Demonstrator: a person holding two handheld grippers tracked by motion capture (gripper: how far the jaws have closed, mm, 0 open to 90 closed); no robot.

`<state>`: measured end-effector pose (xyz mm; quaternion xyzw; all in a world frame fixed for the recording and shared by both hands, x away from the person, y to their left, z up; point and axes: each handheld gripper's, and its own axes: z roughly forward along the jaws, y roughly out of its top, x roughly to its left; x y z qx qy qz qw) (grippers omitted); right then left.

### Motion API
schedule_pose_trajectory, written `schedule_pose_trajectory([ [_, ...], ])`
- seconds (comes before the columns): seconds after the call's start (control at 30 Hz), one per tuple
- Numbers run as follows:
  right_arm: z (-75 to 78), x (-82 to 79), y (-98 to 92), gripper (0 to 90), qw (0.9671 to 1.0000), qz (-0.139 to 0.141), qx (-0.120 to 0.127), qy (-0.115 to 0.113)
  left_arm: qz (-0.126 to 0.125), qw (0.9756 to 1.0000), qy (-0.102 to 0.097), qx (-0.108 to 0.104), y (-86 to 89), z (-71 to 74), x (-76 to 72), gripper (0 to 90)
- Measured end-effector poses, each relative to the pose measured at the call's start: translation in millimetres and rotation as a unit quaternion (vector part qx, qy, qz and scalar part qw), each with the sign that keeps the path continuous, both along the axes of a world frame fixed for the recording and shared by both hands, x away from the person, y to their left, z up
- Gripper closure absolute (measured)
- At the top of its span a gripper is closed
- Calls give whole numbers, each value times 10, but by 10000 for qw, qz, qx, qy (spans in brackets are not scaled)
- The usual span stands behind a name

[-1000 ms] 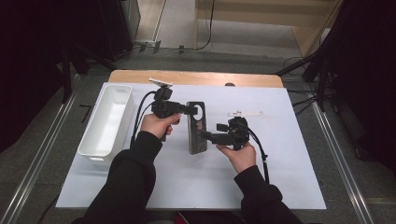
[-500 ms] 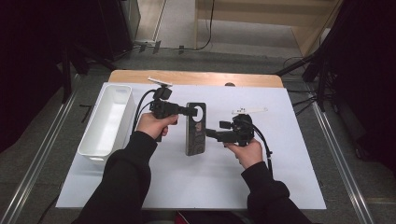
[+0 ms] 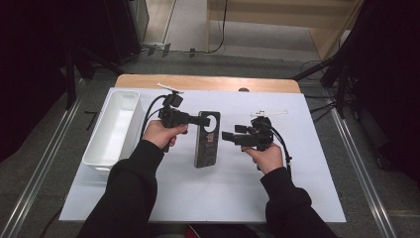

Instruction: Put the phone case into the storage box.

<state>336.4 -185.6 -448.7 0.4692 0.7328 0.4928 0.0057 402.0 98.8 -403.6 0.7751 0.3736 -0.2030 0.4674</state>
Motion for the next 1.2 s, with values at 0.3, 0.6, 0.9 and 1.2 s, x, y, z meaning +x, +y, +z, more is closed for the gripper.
schedule_pose_trajectory([
  [0.3,63,34,14,226,10000,52,13,-79,-172,9998,-77,-1,-22,4,-30,801],
  [0.6,104,60,43,226,9999,41,33,-95,-357,9990,-267,15,-61,4,-70,801],
  [0.9,161,88,97,233,9999,26,50,-133,-402,9987,-314,-9,-90,11,-99,801],
  [1.2,177,100,166,241,9999,66,4,-113,-498,9979,-406,-44,-98,31,-132,801],
])
